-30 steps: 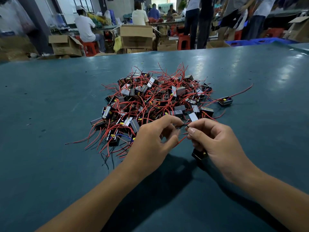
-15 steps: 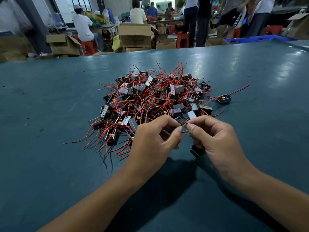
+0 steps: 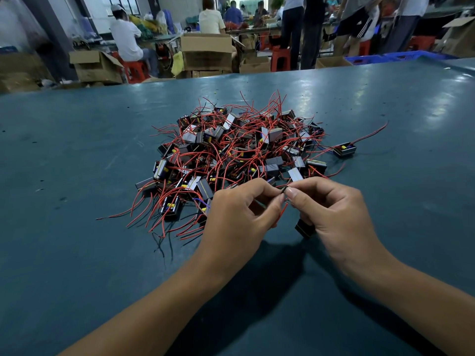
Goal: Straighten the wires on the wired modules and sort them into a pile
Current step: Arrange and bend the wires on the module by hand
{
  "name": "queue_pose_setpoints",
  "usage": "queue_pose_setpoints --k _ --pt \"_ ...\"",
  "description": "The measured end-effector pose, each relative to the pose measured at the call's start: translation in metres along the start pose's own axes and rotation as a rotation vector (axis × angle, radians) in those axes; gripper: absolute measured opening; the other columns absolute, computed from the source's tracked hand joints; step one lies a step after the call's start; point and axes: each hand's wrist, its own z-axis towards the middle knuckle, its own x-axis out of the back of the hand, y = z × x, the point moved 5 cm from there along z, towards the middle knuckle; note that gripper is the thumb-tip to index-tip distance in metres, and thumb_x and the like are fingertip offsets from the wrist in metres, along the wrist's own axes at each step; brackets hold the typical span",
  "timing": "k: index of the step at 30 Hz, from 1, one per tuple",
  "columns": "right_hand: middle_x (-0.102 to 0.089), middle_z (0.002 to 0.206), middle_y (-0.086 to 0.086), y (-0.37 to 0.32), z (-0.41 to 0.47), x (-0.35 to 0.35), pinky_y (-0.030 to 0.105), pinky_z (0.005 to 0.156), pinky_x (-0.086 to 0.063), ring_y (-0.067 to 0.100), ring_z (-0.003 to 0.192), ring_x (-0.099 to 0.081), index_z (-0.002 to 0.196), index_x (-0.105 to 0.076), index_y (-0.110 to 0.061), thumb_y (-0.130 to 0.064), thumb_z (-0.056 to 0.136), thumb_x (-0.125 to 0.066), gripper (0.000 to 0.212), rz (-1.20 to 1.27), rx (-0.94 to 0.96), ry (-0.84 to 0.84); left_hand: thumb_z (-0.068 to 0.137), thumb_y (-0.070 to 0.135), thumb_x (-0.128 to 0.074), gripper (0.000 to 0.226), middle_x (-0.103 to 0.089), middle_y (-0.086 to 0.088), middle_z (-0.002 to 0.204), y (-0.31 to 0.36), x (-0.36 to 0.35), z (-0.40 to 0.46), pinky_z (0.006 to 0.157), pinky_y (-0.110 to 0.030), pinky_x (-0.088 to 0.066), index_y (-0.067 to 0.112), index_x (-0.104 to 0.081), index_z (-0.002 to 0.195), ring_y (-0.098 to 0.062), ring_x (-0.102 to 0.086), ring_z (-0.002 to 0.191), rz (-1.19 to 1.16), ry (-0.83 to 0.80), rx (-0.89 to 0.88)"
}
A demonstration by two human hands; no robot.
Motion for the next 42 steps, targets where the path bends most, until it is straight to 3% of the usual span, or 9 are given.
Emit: queue_pose_setpoints --k 6,9,18,22,26,36,42 --pt "-0.053 0.051 -0.011 0.001 0.0 0.004 0.016 0.045 -0.034 0.002 0.047 -0.04 0.077 -0.072 -0.01 -0.006 0.088 -0.071 0.011 -0.042 -0.048 0.073 0.089 0.019 -0.065 0.014 -0.067 0.01 0.069 0.01 -0.004 0.0 0.057 -0.029 -0.051 0.013 -0.078 0.09 -0.004 -0.057 0.059 0.171 0.028 -0.1" --pt "-0.048 0.049 -0.01 0.004 0.0 0.005 0.021 0.041 -0.029 0.008 0.044 -0.033 0.076 -0.071 -0.01 -0.009 0.088 -0.071 0.013 -0.055 -0.081 0.086 0.088 0.016 -0.064 0.018 -0.072 0.005 0.076 0.013 -0.003 -0.001 0.063 -0.034 -0.053 0.013 -0.08 0.096 -0.008 -0.062 0.067 0.214 0.026 -0.126" --pt "-0.052 0.05 -0.012 0.005 0.003 0.008 0.016 0.043 -0.033 0.002 0.044 -0.038 0.073 -0.07 -0.013 -0.009 0.088 -0.073 0.015 -0.118 -0.068 0.082 0.091 0.018 -0.061 0.021 -0.074 0.001 0.083 0.019 -0.005 -0.002 0.07 -0.041 -0.055 0.013 -0.078 0.102 -0.018 -0.067 0.076 0.32 -0.017 -0.161" --pt "-0.052 0.052 -0.012 0.004 0.006 0.011 0.017 0.044 -0.034 0.003 0.046 -0.039 0.074 -0.069 -0.013 -0.01 0.087 -0.073 0.014 -0.084 -0.086 0.084 0.092 0.023 -0.06 0.028 -0.073 0.002 0.099 0.023 -0.002 -0.002 0.081 -0.046 -0.051 0.013 -0.072 0.116 -0.02 -0.067 0.089 0.482 0.025 -0.211" --pt "-0.058 0.06 -0.01 -0.003 0.005 0.006 0.016 0.05 -0.039 0.003 0.054 -0.047 0.076 -0.07 -0.015 -0.014 0.085 -0.074 0.01 -0.1 -0.036 -0.01 0.095 0.022 -0.061 0.032 -0.064 -0.003 0.109 0.025 0.008 0.004 0.083 -0.045 -0.049 0.013 -0.068 0.125 -0.025 -0.059 0.1 0.499 0.061 -0.297" --pt "-0.056 0.058 -0.012 -0.012 0.001 0.002 0.013 0.05 -0.038 0.003 0.053 -0.045 0.073 -0.068 -0.015 0.0 0.087 -0.07 0.02 -0.12 0.006 -0.081 0.097 0.026 -0.063 0.016 -0.063 -0.002 0.106 0.023 0.019 0.012 0.079 -0.048 -0.045 0.016 -0.074 0.104 -0.025 -0.056 0.094 0.599 0.001 -0.437" --pt "-0.055 0.057 -0.012 -0.015 0.0 0.0 0.012 0.051 -0.038 0.002 0.052 -0.044 0.073 -0.067 -0.014 0.001 0.086 -0.071 0.02 -0.141 0.036 -0.115 0.097 0.031 -0.06 0.02 -0.064 -0.001 0.1 0.024 0.019 0.012 0.078 -0.039 -0.04 0.016 -0.072 0.094 -0.022 -0.053 0.089 0.634 0.008 -0.489"
